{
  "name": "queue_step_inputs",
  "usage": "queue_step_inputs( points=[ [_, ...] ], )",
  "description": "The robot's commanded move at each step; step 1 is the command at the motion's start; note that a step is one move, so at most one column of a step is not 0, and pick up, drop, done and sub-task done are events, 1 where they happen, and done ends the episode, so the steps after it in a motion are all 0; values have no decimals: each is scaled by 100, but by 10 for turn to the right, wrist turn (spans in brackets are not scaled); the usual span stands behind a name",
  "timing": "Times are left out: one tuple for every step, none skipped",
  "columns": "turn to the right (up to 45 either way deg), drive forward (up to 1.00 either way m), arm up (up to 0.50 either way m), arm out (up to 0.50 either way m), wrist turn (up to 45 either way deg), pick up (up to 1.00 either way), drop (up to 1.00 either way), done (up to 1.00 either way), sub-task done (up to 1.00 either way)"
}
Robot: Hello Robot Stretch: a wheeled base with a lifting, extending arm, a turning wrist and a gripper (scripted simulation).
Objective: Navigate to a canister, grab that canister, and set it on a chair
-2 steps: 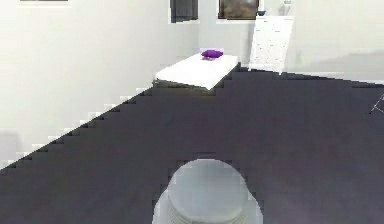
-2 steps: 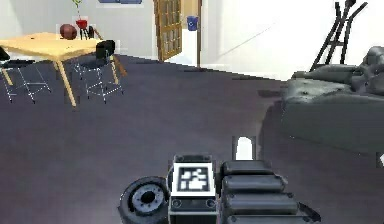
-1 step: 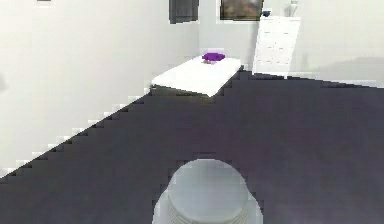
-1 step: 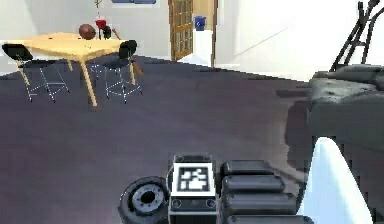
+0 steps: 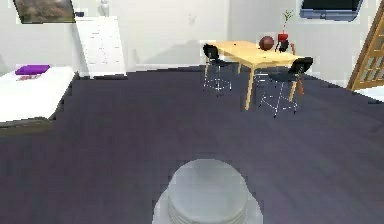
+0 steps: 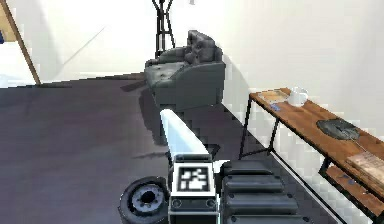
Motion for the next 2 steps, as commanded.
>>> queue_step_inputs(
  points=[
    [240, 0, 0, 0, 0, 0, 0, 0, 0],
    [0, 65, 0, 0, 0, 0, 0, 0, 0]
  ],
)
